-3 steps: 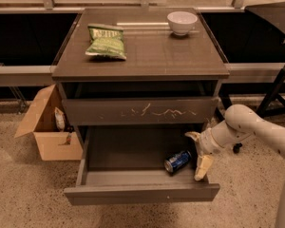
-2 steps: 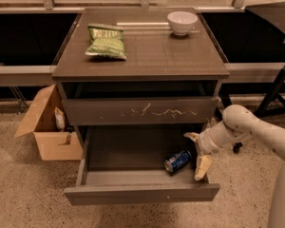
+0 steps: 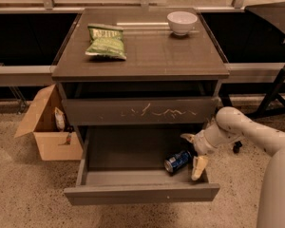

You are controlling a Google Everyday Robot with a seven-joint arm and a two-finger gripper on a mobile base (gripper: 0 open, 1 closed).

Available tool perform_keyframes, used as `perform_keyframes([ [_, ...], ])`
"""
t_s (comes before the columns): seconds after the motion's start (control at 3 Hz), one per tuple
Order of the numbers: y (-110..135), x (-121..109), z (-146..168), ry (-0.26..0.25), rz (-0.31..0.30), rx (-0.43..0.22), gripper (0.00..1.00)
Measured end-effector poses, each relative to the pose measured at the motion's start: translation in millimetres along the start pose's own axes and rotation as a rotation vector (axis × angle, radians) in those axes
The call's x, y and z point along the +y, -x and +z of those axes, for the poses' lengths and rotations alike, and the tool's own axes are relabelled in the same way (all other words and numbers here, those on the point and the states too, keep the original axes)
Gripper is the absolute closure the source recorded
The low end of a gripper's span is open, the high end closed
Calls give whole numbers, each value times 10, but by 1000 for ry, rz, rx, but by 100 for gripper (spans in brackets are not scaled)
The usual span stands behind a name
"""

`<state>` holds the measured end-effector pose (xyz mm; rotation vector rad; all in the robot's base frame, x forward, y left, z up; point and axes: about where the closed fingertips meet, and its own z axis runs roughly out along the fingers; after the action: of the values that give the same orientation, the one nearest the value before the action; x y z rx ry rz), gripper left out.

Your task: Pick pepsi can from middle drawer and place on counter

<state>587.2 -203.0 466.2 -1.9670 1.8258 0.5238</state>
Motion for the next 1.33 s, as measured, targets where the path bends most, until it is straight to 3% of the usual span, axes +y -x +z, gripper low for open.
perform_keyframes([
  [0.67, -152, -323, 378, -55, -9, -1, 0],
  [1.33, -230, -347, 599, -39, -15, 19, 0],
])
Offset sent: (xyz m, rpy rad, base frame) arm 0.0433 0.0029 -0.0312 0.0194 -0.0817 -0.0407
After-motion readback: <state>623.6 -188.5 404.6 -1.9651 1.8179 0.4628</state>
